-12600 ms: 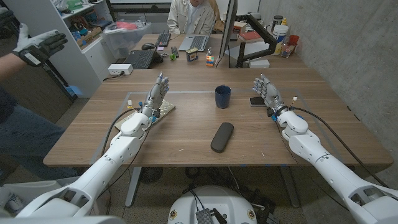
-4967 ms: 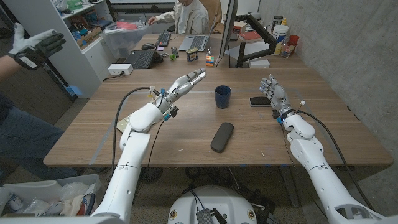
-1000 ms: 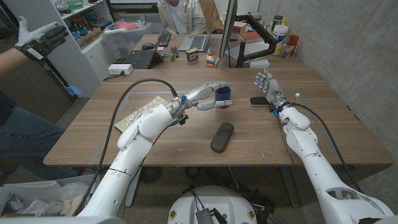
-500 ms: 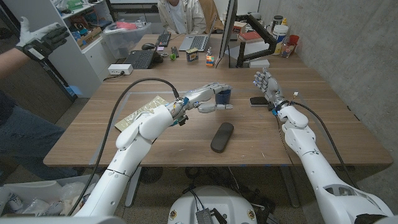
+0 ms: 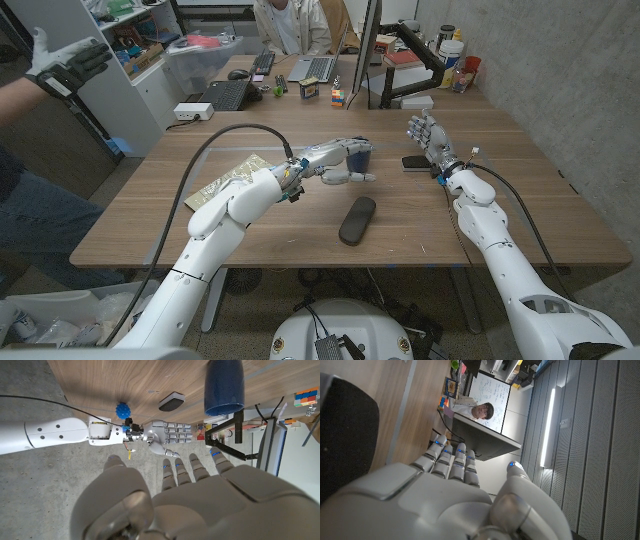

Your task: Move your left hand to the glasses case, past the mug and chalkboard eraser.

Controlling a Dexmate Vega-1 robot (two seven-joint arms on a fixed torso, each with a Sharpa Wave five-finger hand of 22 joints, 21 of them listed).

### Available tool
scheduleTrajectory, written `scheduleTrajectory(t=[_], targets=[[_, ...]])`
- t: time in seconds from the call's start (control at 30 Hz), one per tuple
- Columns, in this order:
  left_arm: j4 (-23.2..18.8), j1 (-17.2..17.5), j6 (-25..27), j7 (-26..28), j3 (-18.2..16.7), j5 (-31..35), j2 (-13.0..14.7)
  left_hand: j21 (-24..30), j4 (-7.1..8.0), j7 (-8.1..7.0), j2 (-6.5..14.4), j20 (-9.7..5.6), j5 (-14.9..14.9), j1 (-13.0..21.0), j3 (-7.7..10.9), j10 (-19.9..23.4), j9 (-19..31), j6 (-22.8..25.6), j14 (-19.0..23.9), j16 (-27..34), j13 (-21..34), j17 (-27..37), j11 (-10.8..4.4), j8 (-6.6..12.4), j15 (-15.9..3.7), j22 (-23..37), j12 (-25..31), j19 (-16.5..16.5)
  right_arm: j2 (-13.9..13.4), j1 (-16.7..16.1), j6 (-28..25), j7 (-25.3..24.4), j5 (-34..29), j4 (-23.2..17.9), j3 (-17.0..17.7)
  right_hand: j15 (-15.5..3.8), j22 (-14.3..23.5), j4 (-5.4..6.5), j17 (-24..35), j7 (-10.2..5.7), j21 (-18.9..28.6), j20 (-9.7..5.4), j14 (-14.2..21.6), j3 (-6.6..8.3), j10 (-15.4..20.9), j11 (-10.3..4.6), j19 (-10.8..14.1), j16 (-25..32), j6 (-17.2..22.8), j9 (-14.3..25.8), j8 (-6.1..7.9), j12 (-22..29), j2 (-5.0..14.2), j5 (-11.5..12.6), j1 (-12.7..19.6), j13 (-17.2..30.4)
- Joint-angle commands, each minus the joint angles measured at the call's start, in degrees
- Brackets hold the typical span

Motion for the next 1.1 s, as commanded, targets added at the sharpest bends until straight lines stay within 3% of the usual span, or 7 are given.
scheduleTrajectory(t=[0.03, 0.43, 1.1], targets=[[0.6, -1.7, 0.6, -1.4, 2.2, 2.2, 1.3, 0.1, -0.56, 0.27, 0.1, 0.25, 0.0, 0.9, -0.24, 0.3, 0.3, 0.5, 0.0, 0.2, 0.3, 0.1, -0.25, 0.21, 0.12, 0.2, 0.2, -0.3, -0.1, -0.1, -0.3, 0.0, -0.2, -0.3, 0.4, 0.42, 0.3, -0.1, 0.2, -0.31, -0.3, 0.18, -0.2, -0.04, 0.3, 0.32, 0.5, -0.2, 0.3, 0.3, -0.19, 0.0, 0.18, 0.3, 0.0, 0.2], [0.2, -2.0, 1.0, -1.0, 3.6, 4.5, 2.0, -0.3, -0.84, 0.33, 0.0, -0.65, 0.0, 1.5, -0.34, 0.0, 0.3, 0.2, -0.2, -0.1, 0.3, 0.1, -0.12, -0.12, 0.26, 0.2, 0.0, -1.1, 0.3, 0.4, 0.3, 0.2, -0.1, 0.6, 0.5, 0.51, 0.3, -0.13, 0.2, -0.05, -0.6, 0.1, -0.3, -0.12, 0.2, 0.62, 0.5, -0.2, 0.3, 0.3, -0.18, 0.0, 0.18, 0.3, -0.1, 0.2], [1.1, -1.1, 2.3, -0.4, 5.4, 6.0, 2.2, -0.6, -0.99, 0.41, 0.1, -0.69, 0.0, 1.9, -0.43, -0.3, 0.3, 0.0, -0.3, -0.2, 0.3, 0.1, -0.12, -0.36, 0.3, 0.2, -0.2, -1.5, 0.7, 1.0, 1.3, 0.6, -0.3, 1.7, 0.5, 0.56, 0.3, -0.16, 0.2, -0.11, -1.0, 0.1, -0.4, -0.2, 0.2, 0.53, 0.6, -0.2, 0.4, 0.3, -0.16, 0.0, 0.25, 0.3, -0.2, 0.2]])
